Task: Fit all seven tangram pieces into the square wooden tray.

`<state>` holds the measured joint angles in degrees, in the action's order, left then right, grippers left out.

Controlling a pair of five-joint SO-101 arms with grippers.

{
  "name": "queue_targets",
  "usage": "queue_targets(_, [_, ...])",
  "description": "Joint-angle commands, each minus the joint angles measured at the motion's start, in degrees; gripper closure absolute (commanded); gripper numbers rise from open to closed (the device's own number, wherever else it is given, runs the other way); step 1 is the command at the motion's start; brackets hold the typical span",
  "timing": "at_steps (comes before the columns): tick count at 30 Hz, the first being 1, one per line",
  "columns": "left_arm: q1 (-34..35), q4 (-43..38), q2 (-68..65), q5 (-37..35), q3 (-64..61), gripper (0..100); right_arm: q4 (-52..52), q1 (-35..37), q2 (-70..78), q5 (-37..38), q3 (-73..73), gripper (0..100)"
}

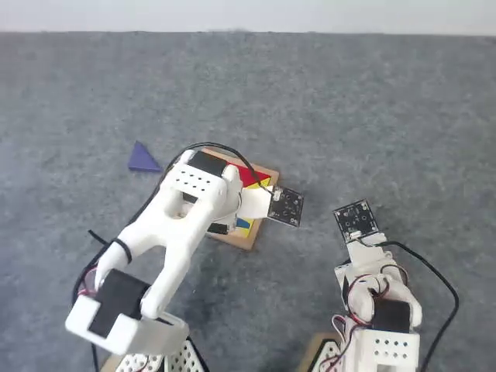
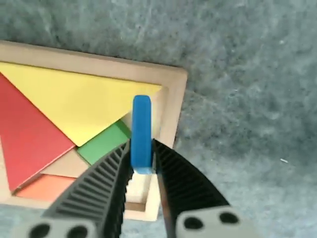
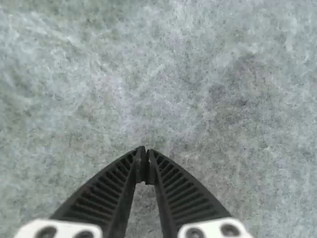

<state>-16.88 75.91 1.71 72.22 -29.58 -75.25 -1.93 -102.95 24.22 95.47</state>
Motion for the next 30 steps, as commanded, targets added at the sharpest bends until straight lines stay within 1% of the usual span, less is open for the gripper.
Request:
queue_targets(1, [0.1, -0.7, 0.2, -3.0, 0.7, 96, -0.1, 0.2, -0.9, 0.4, 1.0, 99.1])
queue_targets(6, [0.0, -0.8, 0.2, -3.6, -1.3, 90, -0.1, 0.2, -0.9, 0.4, 1.0, 99.1])
queue_targets(14, [0.1, -1.3, 0.5, -3.8, -1.3, 90, -0.1, 0.2, -0.9, 0.4, 1.0, 99.1])
queue_targets(19, [0.1, -4.1, 0.2, -7.2, -0.1, 90, -0.1, 0.2, -0.9, 0.4, 1.0, 99.1])
queue_targets(24, [0.2, -4.2, 0.3, -7.7, 1.0, 90, -0.1, 0.2, -0.9, 0.4, 1.0, 99.1])
queue_targets(30, [4.3, -4.0, 0.3, -7.6, 3.6, 89, -0.1, 0.2, -0.9, 0.4, 1.0, 99.1])
